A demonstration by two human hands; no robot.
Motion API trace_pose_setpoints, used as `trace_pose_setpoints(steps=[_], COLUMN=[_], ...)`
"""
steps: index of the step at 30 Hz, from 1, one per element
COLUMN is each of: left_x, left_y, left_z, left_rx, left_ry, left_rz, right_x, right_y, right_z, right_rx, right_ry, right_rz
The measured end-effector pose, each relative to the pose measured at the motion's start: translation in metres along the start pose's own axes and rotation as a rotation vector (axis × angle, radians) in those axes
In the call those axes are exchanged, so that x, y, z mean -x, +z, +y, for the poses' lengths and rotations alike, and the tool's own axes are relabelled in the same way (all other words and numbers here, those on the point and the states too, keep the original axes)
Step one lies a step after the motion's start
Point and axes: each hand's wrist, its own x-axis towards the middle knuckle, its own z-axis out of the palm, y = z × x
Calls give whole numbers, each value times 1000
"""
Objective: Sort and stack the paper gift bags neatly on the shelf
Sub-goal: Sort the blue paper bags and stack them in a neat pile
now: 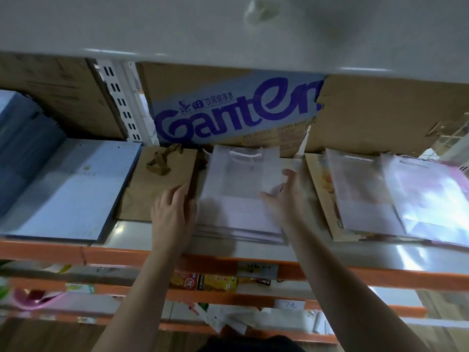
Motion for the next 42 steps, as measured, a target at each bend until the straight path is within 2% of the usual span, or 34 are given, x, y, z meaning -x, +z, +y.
trace_pose_setpoints(steps=[6,11,18,24,28,35,42], left_x=[0,-1,-4,-5,-4,-6,-6], left_y=[3,4,34,89,123,146,155], left_z=[4,11,84,180,229,266,287], left_rx=[-47,-50,57,195,200,-133,77], left_ry=[39,18,181,307,368,173,-122], left_rz=[-6,-14,-98,-214,-284,-315,-448], right_x=[1,0,3,-9,-15,-27,-31], right_y=[-3,-16,-93,-199,-260,-305,-314], right_z=[0,7,40,107,149,175,169], right_rx=[283,525,359,426,482,625,664], right_ry=[-151,-262,-404,-266,-108,156,256], right_rz=[-51,30,177,430,493,364,347])
